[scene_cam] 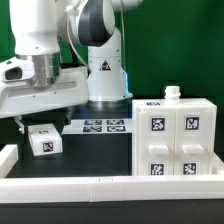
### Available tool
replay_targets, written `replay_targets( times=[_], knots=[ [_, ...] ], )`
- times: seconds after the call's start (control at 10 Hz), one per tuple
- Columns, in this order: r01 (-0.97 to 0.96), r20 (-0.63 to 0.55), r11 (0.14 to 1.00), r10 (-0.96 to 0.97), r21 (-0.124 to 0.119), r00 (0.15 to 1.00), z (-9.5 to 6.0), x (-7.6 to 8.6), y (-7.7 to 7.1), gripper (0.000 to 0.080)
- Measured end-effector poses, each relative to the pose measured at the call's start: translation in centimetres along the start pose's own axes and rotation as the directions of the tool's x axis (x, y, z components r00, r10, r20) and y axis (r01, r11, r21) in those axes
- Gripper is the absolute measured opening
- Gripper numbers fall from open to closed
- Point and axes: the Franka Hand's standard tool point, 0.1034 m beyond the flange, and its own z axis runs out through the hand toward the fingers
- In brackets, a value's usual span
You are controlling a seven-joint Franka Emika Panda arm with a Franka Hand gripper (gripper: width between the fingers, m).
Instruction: Assemble cabinet
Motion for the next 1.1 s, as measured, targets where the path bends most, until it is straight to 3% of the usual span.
replay_targets(
  times=[0.3, 0.4, 0.7, 0.8, 0.9, 1.0, 1.1],
  knots=[
    [0.003, 0.009, 1.000, -0.003, -0.008, 1.000, 1.8, -0.4, 0.2, 0.0796],
    [0.003, 0.000, 1.000, -0.003, -0.022, 1.000, 2.0, -0.2, 0.5, 0.0796],
    [0.002, -0.001, 1.000, -0.002, -0.023, 1.000, 2.0, -0.1, 0.4, 0.0796],
    [0.003, -0.002, 1.000, -0.003, -0.024, 1.000, 2.0, -0.1, 0.5, 0.0686],
    [0.003, -0.001, 1.000, -0.003, -0.023, 1.000, 2.0, -0.1, 0.5, 0.0686],
    [0.003, -0.002, 1.000, -0.003, -0.023, 1.000, 2.0, -0.1, 0.5, 0.0558],
    [0.003, -0.002, 1.000, -0.003, -0.023, 1.000, 2.0, -0.1, 0.5, 0.0558]
  ],
)
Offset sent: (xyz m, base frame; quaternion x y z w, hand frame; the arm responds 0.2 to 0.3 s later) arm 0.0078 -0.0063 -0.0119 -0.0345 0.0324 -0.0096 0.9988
